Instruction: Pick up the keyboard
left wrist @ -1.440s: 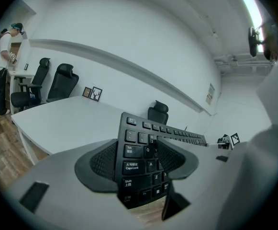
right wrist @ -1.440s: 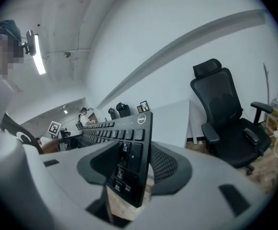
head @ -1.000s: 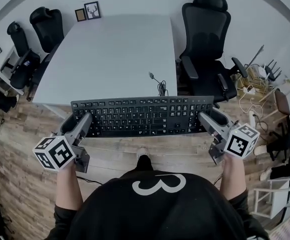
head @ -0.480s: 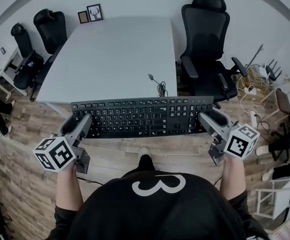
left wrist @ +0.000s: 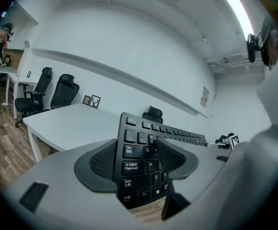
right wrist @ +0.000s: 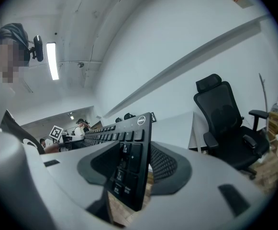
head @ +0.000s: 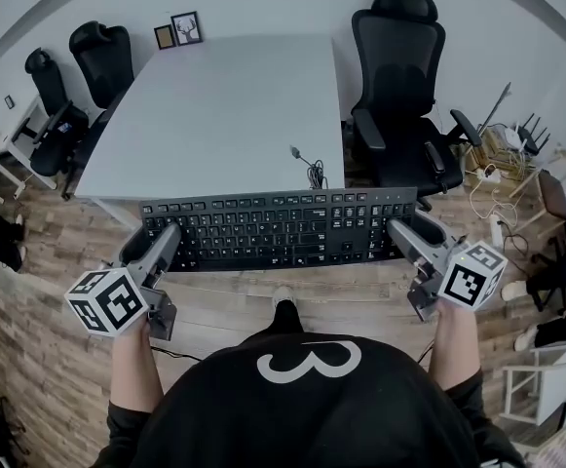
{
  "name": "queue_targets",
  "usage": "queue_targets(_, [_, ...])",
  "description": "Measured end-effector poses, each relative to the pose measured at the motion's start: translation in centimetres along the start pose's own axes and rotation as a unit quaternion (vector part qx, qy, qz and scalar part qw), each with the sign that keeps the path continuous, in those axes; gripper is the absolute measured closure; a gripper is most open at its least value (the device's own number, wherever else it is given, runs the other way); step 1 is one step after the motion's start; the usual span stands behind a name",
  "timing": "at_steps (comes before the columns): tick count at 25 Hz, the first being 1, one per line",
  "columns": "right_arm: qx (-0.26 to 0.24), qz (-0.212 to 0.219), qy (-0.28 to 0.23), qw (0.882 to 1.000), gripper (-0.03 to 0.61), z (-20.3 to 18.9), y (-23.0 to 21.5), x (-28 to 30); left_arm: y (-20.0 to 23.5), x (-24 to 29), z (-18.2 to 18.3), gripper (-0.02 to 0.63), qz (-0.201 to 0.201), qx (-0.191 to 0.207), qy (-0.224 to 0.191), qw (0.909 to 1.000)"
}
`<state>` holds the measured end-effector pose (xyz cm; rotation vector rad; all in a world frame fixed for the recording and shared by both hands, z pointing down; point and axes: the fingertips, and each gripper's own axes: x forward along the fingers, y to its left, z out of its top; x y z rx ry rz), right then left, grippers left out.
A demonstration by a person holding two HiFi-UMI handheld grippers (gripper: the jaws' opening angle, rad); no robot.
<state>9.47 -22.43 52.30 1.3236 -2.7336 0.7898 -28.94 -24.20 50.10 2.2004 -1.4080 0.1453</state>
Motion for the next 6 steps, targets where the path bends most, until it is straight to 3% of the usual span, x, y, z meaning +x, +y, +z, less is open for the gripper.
queue_targets(6, [0.004, 0.001, 0.005, 1.000, 0.390, -0.7, -0.9, 0.8, 0.7, 0.7, -1.1, 0.353, 0.004, -0.009, 0.006, 0.9999])
